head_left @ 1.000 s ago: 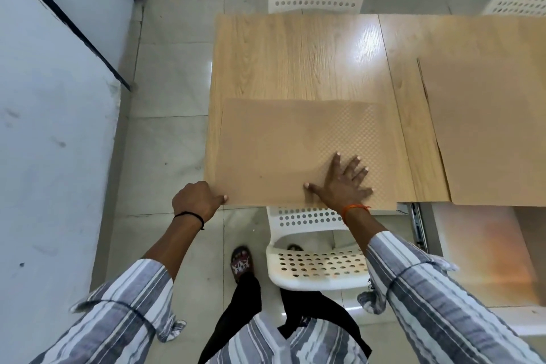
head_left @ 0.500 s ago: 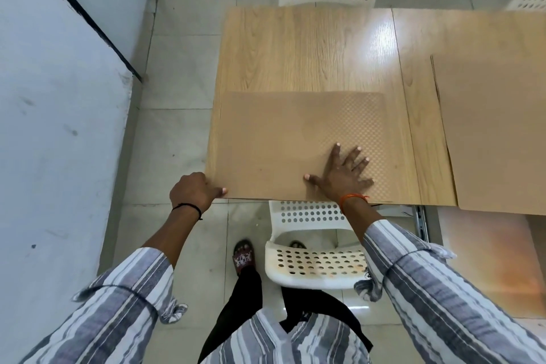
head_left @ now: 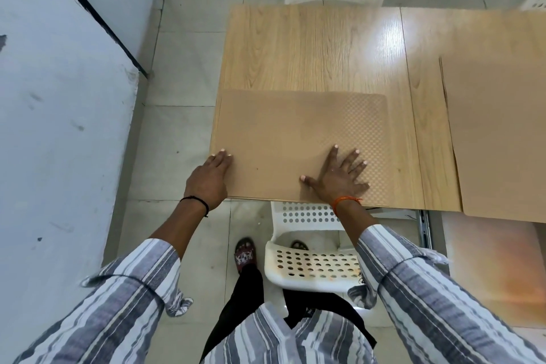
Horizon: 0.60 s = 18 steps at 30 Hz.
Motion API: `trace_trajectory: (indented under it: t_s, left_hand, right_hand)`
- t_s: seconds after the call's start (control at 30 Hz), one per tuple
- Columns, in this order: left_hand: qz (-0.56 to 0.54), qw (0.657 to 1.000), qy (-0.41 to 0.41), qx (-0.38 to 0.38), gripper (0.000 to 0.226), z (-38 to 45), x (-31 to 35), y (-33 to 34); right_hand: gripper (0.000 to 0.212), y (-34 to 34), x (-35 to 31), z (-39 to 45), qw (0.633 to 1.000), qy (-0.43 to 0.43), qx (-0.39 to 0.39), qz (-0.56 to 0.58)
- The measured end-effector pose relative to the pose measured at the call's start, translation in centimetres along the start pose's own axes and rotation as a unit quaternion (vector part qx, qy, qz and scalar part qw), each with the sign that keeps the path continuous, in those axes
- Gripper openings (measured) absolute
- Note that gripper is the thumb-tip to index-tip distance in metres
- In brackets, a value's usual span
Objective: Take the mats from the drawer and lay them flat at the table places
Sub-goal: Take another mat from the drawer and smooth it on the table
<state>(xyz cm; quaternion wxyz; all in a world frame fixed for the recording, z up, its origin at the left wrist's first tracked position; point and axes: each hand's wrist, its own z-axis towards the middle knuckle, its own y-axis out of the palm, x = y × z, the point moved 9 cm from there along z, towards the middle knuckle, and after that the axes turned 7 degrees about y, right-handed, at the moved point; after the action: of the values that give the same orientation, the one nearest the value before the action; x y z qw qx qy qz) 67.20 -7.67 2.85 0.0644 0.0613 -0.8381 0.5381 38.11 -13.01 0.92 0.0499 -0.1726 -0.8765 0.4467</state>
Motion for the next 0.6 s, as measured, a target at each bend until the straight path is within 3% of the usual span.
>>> trace_trajectory:
  t_s: [0.13, 0.5, 0.6]
  left_hand:
    - [-0.013, 1.0, -0.017, 0.006, 0.066, 0.5, -0.2, -0.4]
    - [-0.03, 0.998, -0.052, -0.002, 0.069, 0.6, 0.2, 0.0]
    - [-0.043, 0.997, -0.069, 0.013, 0.06, 1.0, 0.8, -0.6]
  right_hand:
    - [0.121, 0.2, -0.2, -0.2, 1.0, 0.0, 0.002, -0.002]
    - [0.122, 0.0, -0.3, -0.3, 1.0, 0.001, 0.003, -0.015]
    - [0.121, -0.4, -0.5, -0.4, 1.0, 0.0, 0.003, -0.019]
